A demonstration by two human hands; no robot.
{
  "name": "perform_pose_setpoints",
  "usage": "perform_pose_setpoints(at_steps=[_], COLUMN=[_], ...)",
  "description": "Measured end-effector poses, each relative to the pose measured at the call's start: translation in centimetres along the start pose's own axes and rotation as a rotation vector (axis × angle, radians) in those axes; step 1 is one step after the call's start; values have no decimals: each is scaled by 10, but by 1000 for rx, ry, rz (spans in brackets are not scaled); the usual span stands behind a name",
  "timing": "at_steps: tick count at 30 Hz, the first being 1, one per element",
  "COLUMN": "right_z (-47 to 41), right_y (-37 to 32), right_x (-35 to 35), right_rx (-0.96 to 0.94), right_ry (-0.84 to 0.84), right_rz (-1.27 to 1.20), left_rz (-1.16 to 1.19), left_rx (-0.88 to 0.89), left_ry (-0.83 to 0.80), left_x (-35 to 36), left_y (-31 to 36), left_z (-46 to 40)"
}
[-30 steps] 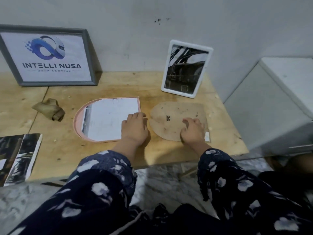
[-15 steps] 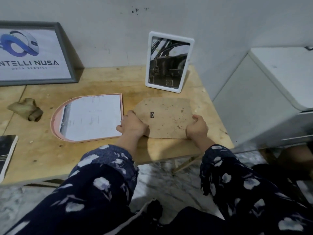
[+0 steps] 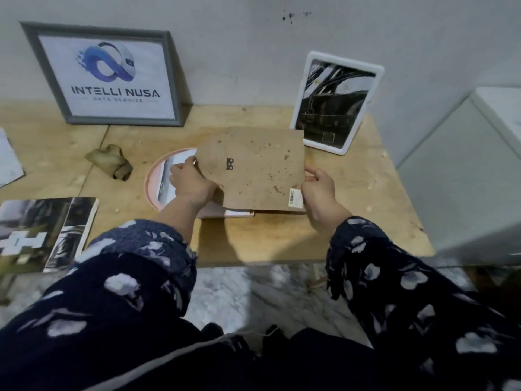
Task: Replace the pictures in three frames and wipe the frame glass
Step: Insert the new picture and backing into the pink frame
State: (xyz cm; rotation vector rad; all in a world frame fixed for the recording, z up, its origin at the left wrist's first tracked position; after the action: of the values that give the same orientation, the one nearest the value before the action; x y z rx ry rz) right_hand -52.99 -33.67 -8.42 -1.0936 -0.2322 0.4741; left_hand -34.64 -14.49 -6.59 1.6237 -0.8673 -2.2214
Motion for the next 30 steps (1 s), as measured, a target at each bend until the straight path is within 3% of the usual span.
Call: perform_pose_setpoints(at_steps=[3,11,18,23,30], right_z=[8,24,29,26,30], right_y=[3,15,26,38,27], right_x=[37,89,103,107,106], right_rx=[44,28,-27,-61,-71], right_ry=[-50,-119,-124,-141,-187], right_rz=[-55,62,316,659,861], left_rz=[-9,24,-49,-123,-255], left_rx=[-47,-110,-55,-62,-22], left_ry=[75,72,-7,-84,-150], left_x=[-27,-57,-58,-52,-47], left_y=[-26,-77,-86,-88,-89], left_z=[-10,-31,-37,-38,-45])
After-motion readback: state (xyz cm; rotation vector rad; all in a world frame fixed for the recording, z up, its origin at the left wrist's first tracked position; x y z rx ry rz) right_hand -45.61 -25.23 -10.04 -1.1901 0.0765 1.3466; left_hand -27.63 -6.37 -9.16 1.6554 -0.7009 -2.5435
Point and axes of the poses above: each hand's wrist, its own z-axis away from the middle knuckle, its own x-axis out of the palm, y = z × x, the point moved 4 cm from there along -z, towards the middle knuckle, and after that the axes turned 7 degrees about -z, right-handed, at the moved point
